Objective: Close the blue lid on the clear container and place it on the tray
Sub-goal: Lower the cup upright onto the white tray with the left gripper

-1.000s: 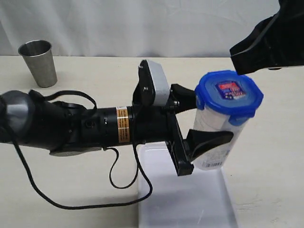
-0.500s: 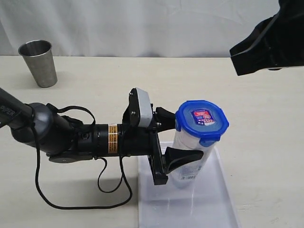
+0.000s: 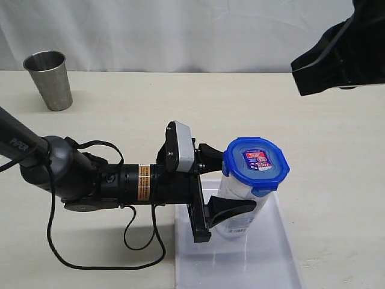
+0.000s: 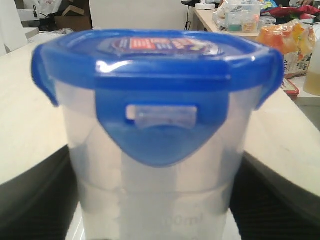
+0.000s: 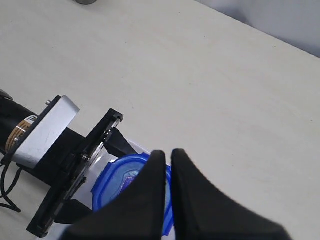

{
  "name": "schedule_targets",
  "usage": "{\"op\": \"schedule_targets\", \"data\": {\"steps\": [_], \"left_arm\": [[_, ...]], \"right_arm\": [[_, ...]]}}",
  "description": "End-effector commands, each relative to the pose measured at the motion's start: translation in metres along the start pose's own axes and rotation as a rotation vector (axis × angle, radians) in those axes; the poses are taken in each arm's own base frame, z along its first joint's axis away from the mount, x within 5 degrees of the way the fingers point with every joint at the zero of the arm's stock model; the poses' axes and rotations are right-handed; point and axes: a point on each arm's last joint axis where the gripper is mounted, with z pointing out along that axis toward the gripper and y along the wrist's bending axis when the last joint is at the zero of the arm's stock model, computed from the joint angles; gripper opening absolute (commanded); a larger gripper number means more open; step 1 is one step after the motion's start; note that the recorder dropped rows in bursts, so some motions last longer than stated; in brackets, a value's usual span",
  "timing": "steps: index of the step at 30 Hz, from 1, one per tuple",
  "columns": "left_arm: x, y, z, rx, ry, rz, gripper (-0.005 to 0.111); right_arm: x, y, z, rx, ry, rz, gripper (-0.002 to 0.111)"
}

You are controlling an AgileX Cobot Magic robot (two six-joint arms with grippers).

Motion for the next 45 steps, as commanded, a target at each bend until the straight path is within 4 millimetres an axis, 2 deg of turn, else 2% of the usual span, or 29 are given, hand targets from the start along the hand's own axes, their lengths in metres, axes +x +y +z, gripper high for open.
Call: {"op": "schedule_targets", "data": {"steps": [1,3,5,7,10,12,13,15,20,33,45], "left_arm": [[-0.002,0.001,-0.001,-0.011,-0.028,-0.005,0.000],[-0.002,0.002,-0.001,-0.020,-0.030,-0.009,0.001],[-0.002,0.003,-0.001,-0.028,-0.032,-0.012,0.008],[-0.002,0.003,-0.001,-0.028,-0.032,0.008,0.024],[-0.002,0.003,-0.001,-0.029,-0.032,0.039,0.060],[-0.002,0.003,-0.001,-0.033,-0.033,0.044,0.080],[-0.002,0.004,-0.001,-0.046,-0.036,0.039,0.087],[-0.003,0.006,-0.001,-0.065,-0.040,0.032,0.095],[0.003,0.008,-0.001,-0.089,0.027,0.025,0.096],[0.004,0.010,-0.003,-0.091,0.041,0.032,0.096],[0.014,0.026,-0.032,-0.011,0.102,0.055,0.096]], "right_arm": [[0.000,0.000,-0.001,0.000,-0.009,0.003,0.005],[0.000,0.000,-0.001,0.000,-0.009,0.003,0.005],[0.000,0.000,-0.001,0.000,-0.009,0.003,0.005],[0.000,0.000,-0.001,0.000,-0.009,0.003,0.005],[0.000,0.000,-0.001,0.000,-0.009,0.003,0.005],[0.000,0.000,-0.001,0.000,-0.009,0.003,0.005],[0.000,0.000,-0.001,0.000,-0.009,0.003,0.005],[0.000,0.000,-0.001,0.000,-0.009,0.003,0.005],[0.000,0.000,-0.001,0.000,-0.009,0.003,0.005],[0.002,0.000,0.001,0.000,-0.003,0.003,0.005],[0.002,0.000,0.001,0.000,-0.003,0.003,0.005]]}}
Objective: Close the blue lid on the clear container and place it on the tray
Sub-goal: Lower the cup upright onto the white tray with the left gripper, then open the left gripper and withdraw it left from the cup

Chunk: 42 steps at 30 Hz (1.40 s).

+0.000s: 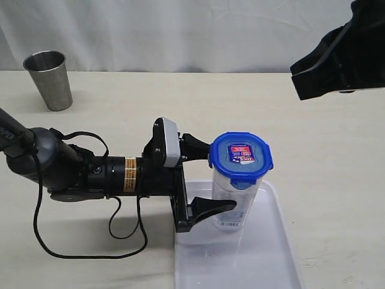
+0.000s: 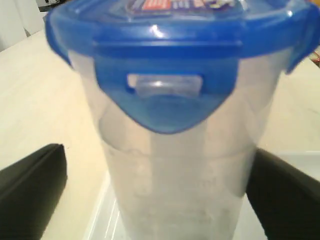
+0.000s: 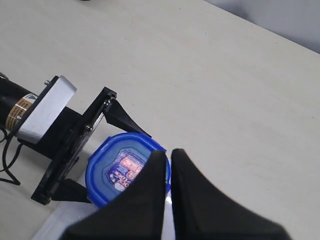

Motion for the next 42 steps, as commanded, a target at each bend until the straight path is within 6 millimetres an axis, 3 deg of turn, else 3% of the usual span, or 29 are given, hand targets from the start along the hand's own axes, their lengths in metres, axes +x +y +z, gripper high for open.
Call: {"op": "schedule_targets", "data": {"steps": [1,8,15,17,25,27,30,32,33,35,36,38,39,42], "left_arm": [[0.006,0.007,-0.013,0.029,0.027,-0.001,0.096],[0.013,0.014,-0.028,0.060,0.058,-0.027,0.096],[0.019,0.035,-0.051,-0.046,0.055,-0.150,0.092],[0.021,0.041,-0.058,-0.072,0.055,-0.181,0.078],[0.009,0.048,-0.082,-0.031,0.032,-0.194,0.000],[-0.003,0.054,-0.091,-0.071,0.030,-0.240,0.000],[-0.016,0.068,-0.107,-0.222,0.140,-0.285,0.000],[-0.027,0.087,-0.129,-0.535,0.313,-0.324,0.000],[-0.036,0.098,-0.152,-0.814,0.383,-0.447,0.000],[-0.048,0.103,-0.179,-1.020,0.403,-0.520,0.000],[-0.052,0.103,-0.182,-1.040,0.399,-0.525,0.000],[-0.052,0.099,-0.190,-1.135,0.373,-0.716,0.000],[-0.046,0.090,-0.189,-1.186,0.463,-0.837,0.000],[-0.039,0.060,-0.167,-1.097,0.819,-0.805,0.000]], "right_arm": [[0.000,0.000,-0.001,0.001,-0.013,0.003,0.005],[0.000,0.000,-0.001,0.001,-0.013,0.003,0.005],[0.000,0.000,-0.001,0.001,-0.013,0.003,0.005],[0.000,0.000,-0.001,0.001,-0.013,0.003,0.005],[0.000,0.000,-0.001,0.001,-0.017,0.003,0.005],[0.000,0.000,-0.001,0.001,-0.019,0.003,0.005],[-0.001,0.000,-0.001,0.006,-0.019,-0.002,0.005],[-0.001,0.000,-0.001,0.006,-0.019,-0.002,0.005],[-0.001,0.000,-0.001,0.006,-0.019,-0.002,0.005],[-0.001,0.000,-0.001,0.006,-0.019,-0.002,0.005],[-0.001,0.000,-0.001,0.006,-0.019,-0.002,0.005],[0.000,0.000,-0.001,0.006,-0.015,-0.002,0.005],[0.000,0.000,-0.001,0.006,-0.011,-0.002,0.005],[0.001,0.000,-0.001,0.003,-0.006,0.004,0.005]]}}
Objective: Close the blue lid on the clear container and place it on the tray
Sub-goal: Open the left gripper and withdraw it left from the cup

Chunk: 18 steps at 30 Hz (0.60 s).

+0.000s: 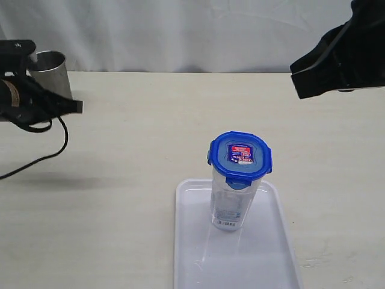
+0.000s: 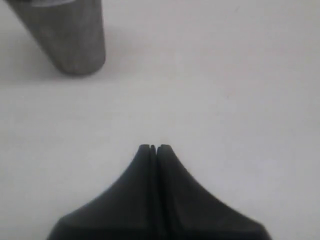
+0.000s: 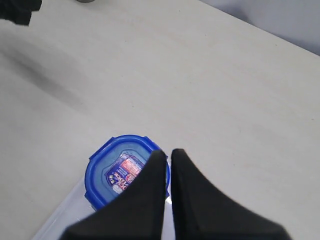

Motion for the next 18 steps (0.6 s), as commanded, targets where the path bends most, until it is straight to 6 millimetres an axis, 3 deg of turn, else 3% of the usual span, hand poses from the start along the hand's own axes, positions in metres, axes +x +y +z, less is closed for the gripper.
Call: {"op": "schedule_targets", "data": {"steps": [1,3,6,9,18], "left_arm": [[0.030,-0.035,-0.009,-0.019,0.271,0.148,0.000],[0.038,-0.062,-0.014,0.149,0.317,0.148,0.000],[0.042,-0.084,-0.018,0.346,0.298,0.156,0.000],[0.048,-0.089,-0.017,0.357,0.205,0.092,0.000],[0.090,-0.143,-0.038,0.578,0.262,0.324,0.000]], "right_arm": [[0.001,0.000,-0.001,0.002,0.000,0.004,0.005],[0.001,0.000,-0.001,0.002,0.002,0.004,0.005],[0.003,0.000,-0.002,0.001,0.012,0.004,0.005],[0.003,0.000,-0.008,0.002,-0.002,0.003,0.005],[0.004,0.001,-0.021,0.003,-0.046,0.005,0.005]]}}
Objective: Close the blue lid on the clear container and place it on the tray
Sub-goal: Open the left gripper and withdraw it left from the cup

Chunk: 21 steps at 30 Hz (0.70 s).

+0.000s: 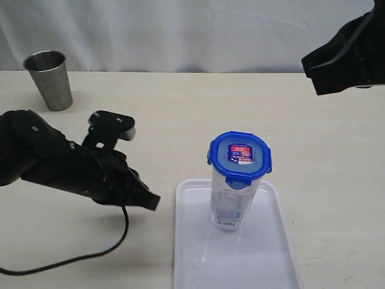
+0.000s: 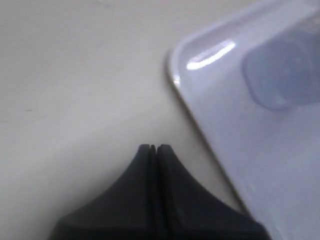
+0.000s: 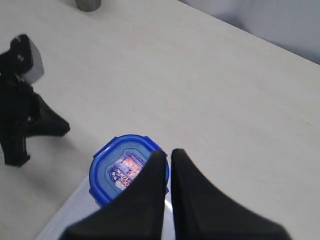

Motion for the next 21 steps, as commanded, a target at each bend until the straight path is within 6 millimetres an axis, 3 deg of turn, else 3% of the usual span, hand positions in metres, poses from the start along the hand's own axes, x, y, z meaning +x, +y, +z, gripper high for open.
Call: {"op": "schedule_targets", "data": {"steps": [1,14,17,21], "left_arm": [[0.005,-0.028,0.003,0.095,0.014,0.053,0.000],[0.030,-0.048,0.041,0.160,0.140,0.078,0.000],[0.026,-0.048,0.038,0.142,0.108,0.097,0.000],[0.012,-0.048,0.017,0.096,0.003,0.113,0.000]], "right_arm": [[0.001,0.000,-0.004,0.000,-0.010,0.004,0.005],[0.002,0.000,-0.003,0.000,-0.006,0.004,0.005],[0.003,0.000,-0.008,0.000,-0.014,0.004,0.005],[0.005,0.001,-0.021,0.003,-0.048,0.003,0.005]]}}
